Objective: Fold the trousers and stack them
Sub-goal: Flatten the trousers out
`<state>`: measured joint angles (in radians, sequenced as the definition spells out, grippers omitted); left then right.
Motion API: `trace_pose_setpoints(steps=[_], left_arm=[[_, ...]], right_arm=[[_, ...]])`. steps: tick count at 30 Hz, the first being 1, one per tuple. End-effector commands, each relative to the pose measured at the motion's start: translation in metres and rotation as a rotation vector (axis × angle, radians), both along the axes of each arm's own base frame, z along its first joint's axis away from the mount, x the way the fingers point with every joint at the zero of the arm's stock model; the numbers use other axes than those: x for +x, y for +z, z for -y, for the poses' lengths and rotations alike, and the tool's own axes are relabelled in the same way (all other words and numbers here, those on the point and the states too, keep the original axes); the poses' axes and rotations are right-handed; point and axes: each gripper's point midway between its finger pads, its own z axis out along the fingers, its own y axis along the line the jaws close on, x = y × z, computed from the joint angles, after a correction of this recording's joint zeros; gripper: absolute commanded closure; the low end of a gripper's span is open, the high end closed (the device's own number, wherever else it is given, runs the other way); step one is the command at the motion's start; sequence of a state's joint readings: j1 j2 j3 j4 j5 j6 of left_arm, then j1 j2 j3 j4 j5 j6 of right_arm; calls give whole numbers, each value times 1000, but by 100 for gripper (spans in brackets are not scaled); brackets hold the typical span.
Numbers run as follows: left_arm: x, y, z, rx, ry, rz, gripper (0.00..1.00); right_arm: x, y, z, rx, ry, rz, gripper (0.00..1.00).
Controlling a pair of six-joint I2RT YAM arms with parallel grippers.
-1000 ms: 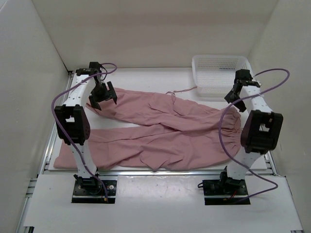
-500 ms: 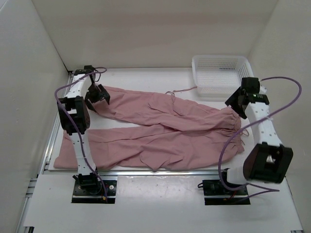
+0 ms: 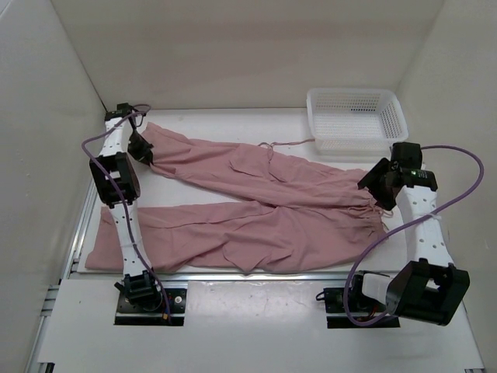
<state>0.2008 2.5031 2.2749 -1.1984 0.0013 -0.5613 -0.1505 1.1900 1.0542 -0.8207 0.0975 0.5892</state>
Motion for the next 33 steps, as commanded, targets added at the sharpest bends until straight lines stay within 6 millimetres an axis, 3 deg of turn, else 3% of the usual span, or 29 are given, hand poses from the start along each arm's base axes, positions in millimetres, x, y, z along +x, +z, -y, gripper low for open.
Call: trace_pose_setpoints(steps=[1,4,5,7,8,9,10,11,12,13,14,15,17,18,19,20,21,23,25,27,29,31,33], left_arm=[[17,35,-42,14,83,113,86],[17,55,-47,13,76,155,74],[17,73,-52,26,76,190,64],[10,89,-49,27,50,208,49],[-4,86,-48,33,44,168,41],[-17,112,-47,58,38,189,31],[-30,118,-47,73,44,177,28],[-57,100,-46,63,57,106,28],[-72,124,-43,88,61,148,31],[-83,124,-45,92,74,157,39],[-116,98,-41,65,102,76,52],[-131,111,-40,72,125,108,70],[-151,100,-33,25,160,105,70],[-175,81,-23,1,170,36,70],[-182,79,-20,0,179,38,62],[-192,72,-16,-8,179,12,62],[-200,54,-7,-64,178,-4,59],[-205,36,3,-116,160,-29,52],[-209,17,6,-112,147,-104,52],[-208,9,7,-108,140,-130,52],[-201,6,5,-98,132,-136,52],[-181,13,4,-88,126,-100,53],[-167,5,-2,-38,118,-125,53]], right_arm=[[2,21,0,-12,27,42,28],[0,18,-2,-3,32,34,27],[-2,14,-5,11,39,24,25],[-2,17,-6,17,44,36,25],[-7,14,-7,19,44,25,24],[-7,14,-9,23,57,26,24],[-7,17,-9,20,58,38,24],[-8,19,-8,14,65,46,24],[-9,24,-9,11,66,63,24],[-12,26,-10,11,80,68,22],[-12,26,-10,11,80,68,22],[-13,29,-14,21,101,81,22],[-15,26,-18,36,120,73,22],[-15,26,-19,44,126,75,22],[-14,26,-23,61,137,78,22],[-16,23,-25,66,151,69,22],[-16,23,-26,73,157,70,22],[-17,24,-29,83,165,85,22],[-19,24,-33,97,186,89,21],[-19,24,-33,91,195,88,19],[-22,25,-33,91,195,90,19],[-23,31,-33,84,196,114,18],[-26,28,-34,86,196,109,18]])
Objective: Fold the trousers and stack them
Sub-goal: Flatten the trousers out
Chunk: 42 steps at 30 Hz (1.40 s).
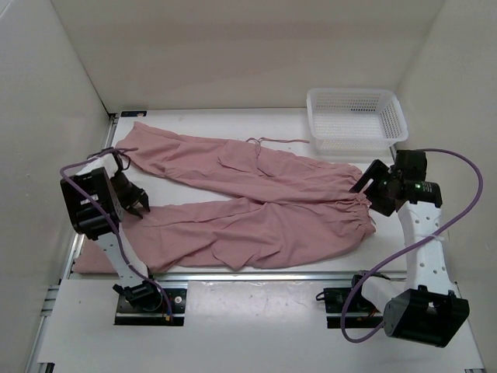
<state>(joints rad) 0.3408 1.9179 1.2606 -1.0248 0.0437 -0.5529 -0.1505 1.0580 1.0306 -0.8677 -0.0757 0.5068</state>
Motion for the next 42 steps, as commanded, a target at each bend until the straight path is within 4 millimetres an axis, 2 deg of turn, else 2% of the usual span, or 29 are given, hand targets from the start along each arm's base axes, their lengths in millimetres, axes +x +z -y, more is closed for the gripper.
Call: trace_pose_setpoints(steps=[1,4,5,6,9,10,14,15,16,17,18,19,20,23,25,26,27,32,35,36,37,39,40,41,42], left_arm=[[55,6,-11,71,-24,90,53],[65,-3,-14,62,-25,62,54],[63,-13,-9,54,-36,37,56],[75,-11,-13,63,-36,67,56],[93,-9,-12,87,-84,88,56],[105,1,-12,104,-99,98,56],[119,44,-27,205,-112,141,52],[119,68,-34,235,-94,194,49],[106,68,-39,232,-78,176,30],[102,82,-43,246,-60,213,20],[96,83,-45,238,-58,215,6],[89,81,-51,233,-45,215,0],[75,68,-48,209,-40,179,0],[65,45,-46,169,-25,147,0],[64,25,-45,152,-17,103,8],[63,18,-44,144,-6,83,18],[62,5,-44,134,-8,56,40],[71,-9,-43,110,12,41,90],[91,4,-45,128,2,93,90],[110,18,-47,147,-18,151,90],[116,24,-49,151,-18,163,90],[129,30,-40,149,-47,167,90],[146,47,-47,174,-44,214,90],[150,45,-48,172,-44,206,90],[154,54,-46,175,-65,218,90]], right_arm=[[-6,2,-1,-4,16,20,18],[-8,3,0,-13,10,21,18],[-11,5,1,-21,4,25,18],[-11,5,1,-21,4,25,17],[-15,9,1,-23,4,37,17],[-15,9,1,-23,4,37,17],[-18,10,0,-16,-3,26,17],[-18,12,-1,-12,-11,37,17],[-18,12,-1,-12,-11,37,17],[-18,12,-1,-12,-11,37,17],[-18,13,-1,-7,-18,37,17],[-18,13,-1,-7,-18,37,17],[-16,14,-1,-8,-18,46,17],[-15,11,-5,18,-11,39,17],[-12,12,-6,24,-5,51,17],[-12,12,-6,24,-5,51,17],[-12,12,-6,24,-5,51,17],[-12,17,-3,1,5,60,17],[-15,17,-2,-6,0,59,17],[-15,17,-2,-6,0,59,17],[-15,17,-2,-6,0,59,17],[-15,17,-2,-6,0,59,17],[-14,16,-2,-5,0,50,17],[-14,16,-2,-5,0,50,17],[-14,16,-2,-5,0,50,17]])
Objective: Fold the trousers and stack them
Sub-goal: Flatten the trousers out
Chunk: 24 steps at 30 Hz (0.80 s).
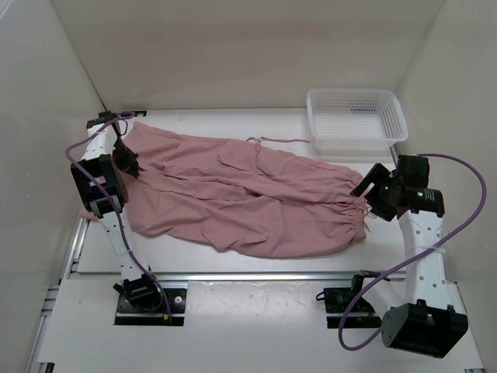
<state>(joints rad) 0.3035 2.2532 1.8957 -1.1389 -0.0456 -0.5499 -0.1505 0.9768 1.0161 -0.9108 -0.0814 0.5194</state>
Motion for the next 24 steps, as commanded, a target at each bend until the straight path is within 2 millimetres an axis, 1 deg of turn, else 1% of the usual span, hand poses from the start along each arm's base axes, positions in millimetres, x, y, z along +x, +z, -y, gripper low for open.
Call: trace_pose_setpoints(steps=[1,2,3,4,5,6,7,8,9,10,11,12,13,14,15,17,18,20,21,22,24], left_arm=[[30,41,0,34,-40,101,90],[33,46,-1,41,-52,115,81],[33,56,-1,46,-52,131,70],[30,62,-3,59,-59,130,60],[29,70,-5,76,-56,144,46],[26,86,-5,94,-54,171,21],[15,86,-7,112,-49,150,9],[8,90,-7,125,-46,145,1],[-3,106,-12,146,-30,167,1],[-15,107,-15,152,-18,153,1],[-35,91,-24,141,27,114,1],[-49,102,-29,151,52,139,5],[-62,98,-35,150,77,129,16],[-78,93,-50,149,142,120,21],[-97,81,-52,145,169,102,23],[-120,68,-66,125,248,77,25],[-131,58,-63,102,261,46,23],[-133,53,-70,100,296,45,17],[-139,48,-80,121,341,20,17],[-142,38,-82,108,349,-10,17],[-141,29,-86,105,358,-16,17]], right_arm=[[3,7,2,-13,6,26,17],[2,10,2,-15,6,37,17],[2,10,2,-15,6,37,17],[2,10,1,-9,-1,37,17],[1,12,1,-11,-1,46,17],[0,8,1,-9,-1,35,17],[0,8,1,-9,-1,35,17],[0,8,1,-9,-1,35,17],[0,8,1,-9,-1,35,16],[-1,5,1,-8,-1,26,16],[-1,3,1,-6,-1,17,16],[-1,3,1,-6,-1,17,16],[-1,2,1,-13,8,17,16],[0,0,1,-11,8,7,16],[0,0,1,-11,8,7,16],[0,-2,2,-17,18,-2,16],[0,-2,0,-14,31,0,16],[2,-2,-4,9,48,4,16],[2,-1,-7,20,57,6,16],[3,-2,-9,35,66,0,16],[1,-8,-14,58,81,-10,16]])
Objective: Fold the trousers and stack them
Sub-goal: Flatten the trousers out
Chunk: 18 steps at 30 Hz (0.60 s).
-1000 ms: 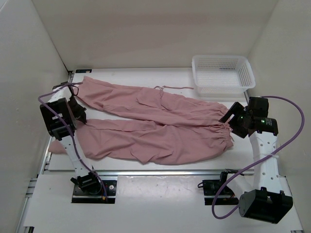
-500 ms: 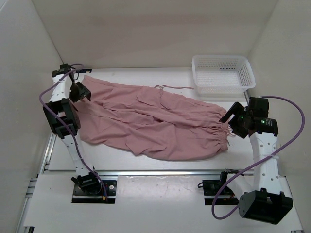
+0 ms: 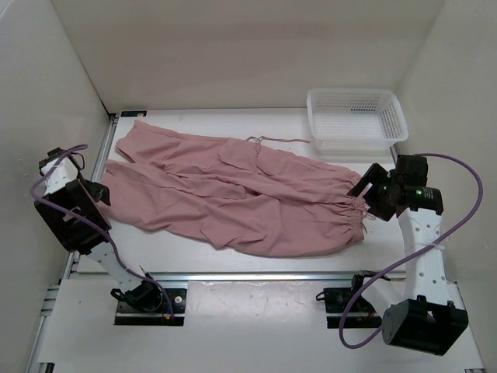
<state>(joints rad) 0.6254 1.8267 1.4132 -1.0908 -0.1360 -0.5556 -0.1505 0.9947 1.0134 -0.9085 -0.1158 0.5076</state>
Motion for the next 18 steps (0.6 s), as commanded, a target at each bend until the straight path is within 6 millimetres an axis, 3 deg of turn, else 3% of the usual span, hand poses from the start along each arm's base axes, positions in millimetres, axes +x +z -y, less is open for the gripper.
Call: trace_pose_setpoints(steps=[1,4,5,10,13,14,18], left_arm=[[13,-7,-11,41,19,37,18],[24,-18,-6,17,3,64,20],[22,-31,-5,-5,3,33,21],[37,-43,-5,-2,-16,7,28],[40,-48,-7,-6,-16,1,46],[44,-46,-6,-1,-25,8,61],[45,-56,-6,-15,-25,-12,90]], right_arm=[[-3,-2,-11,40,57,22,16],[-9,-7,-14,61,49,26,16],[-9,-6,-16,68,54,27,16],[-22,-18,-20,94,44,-7,17],[-33,-26,-23,110,26,-36,17],[-33,-26,-23,111,26,-36,17],[-47,-35,-24,113,12,-69,17]])
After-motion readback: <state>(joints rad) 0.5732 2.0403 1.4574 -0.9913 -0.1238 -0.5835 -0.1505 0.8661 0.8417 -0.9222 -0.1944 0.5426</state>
